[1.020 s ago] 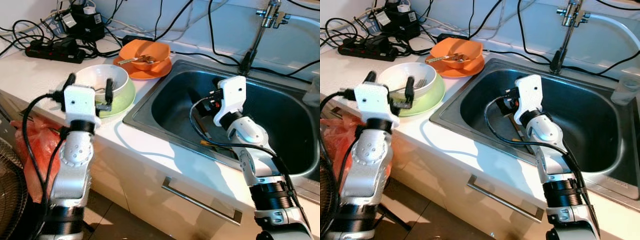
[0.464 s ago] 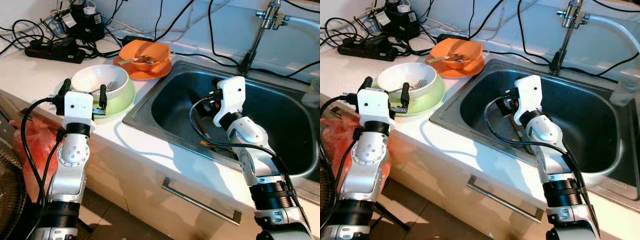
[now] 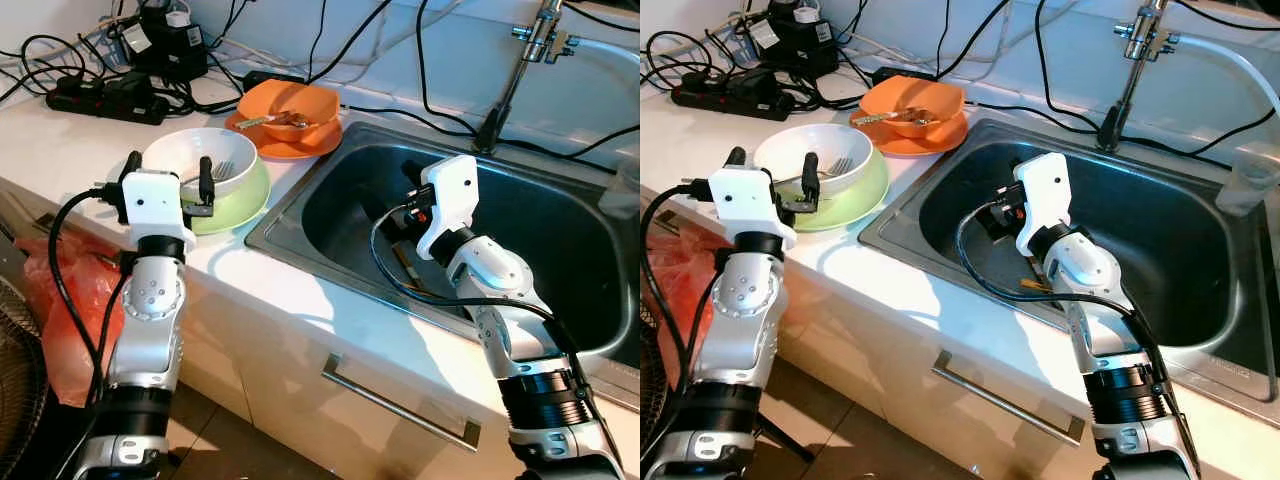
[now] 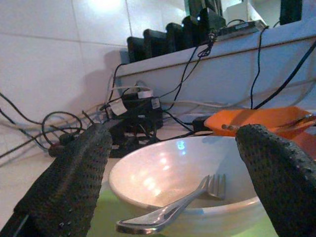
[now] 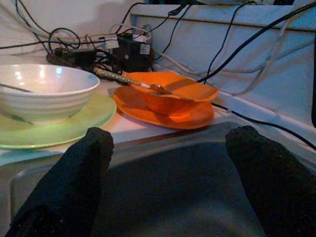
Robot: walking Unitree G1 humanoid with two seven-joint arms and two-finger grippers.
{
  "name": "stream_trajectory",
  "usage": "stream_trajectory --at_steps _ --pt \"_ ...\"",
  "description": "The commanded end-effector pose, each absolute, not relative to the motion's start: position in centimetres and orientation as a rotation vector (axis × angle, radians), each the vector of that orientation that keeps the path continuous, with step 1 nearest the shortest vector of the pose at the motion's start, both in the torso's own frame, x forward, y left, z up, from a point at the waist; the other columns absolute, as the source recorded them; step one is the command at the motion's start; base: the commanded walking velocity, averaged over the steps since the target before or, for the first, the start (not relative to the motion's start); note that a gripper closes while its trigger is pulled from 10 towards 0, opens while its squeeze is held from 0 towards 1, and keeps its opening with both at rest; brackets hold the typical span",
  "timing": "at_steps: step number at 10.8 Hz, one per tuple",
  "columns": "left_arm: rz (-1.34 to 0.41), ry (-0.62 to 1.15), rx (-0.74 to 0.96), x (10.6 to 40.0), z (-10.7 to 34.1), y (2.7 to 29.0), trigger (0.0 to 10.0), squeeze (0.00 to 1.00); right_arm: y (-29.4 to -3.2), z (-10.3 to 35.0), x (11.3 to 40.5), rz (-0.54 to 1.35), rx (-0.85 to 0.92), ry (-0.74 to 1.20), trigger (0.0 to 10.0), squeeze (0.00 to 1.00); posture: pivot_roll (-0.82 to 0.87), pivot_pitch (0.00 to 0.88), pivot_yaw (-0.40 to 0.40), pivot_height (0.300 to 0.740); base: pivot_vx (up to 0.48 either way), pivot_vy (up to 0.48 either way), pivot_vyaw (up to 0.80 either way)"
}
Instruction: Kitchen organization
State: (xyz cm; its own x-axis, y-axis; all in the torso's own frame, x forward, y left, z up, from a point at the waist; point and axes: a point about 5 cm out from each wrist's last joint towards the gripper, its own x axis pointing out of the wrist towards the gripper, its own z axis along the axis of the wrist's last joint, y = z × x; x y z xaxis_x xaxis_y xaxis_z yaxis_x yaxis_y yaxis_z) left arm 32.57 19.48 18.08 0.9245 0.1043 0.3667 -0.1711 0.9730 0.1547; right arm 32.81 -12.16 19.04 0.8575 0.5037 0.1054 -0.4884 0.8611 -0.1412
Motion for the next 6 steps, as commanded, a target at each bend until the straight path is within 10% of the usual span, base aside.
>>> stream_trajectory --at_steps 1,6 --pt "0.163 -0.374 0.152 33.0 18.3 19.5 10.0 0.0 -12.6 19.1 32.6 0.523 -0.11 -0.133 10.0 0.0 -0.03 0.0 -0.045 0.74 0.0 0.0 0.0" --pt "0.176 -0.341 0.102 33.8 17.5 19.6 10.0 0.0 -11.4 19.2 30.9 0.73 -0.079 -0.096 10.0 0.0 -0.04 0.0 -0.048 0.74 0.0 0.0 0.0"
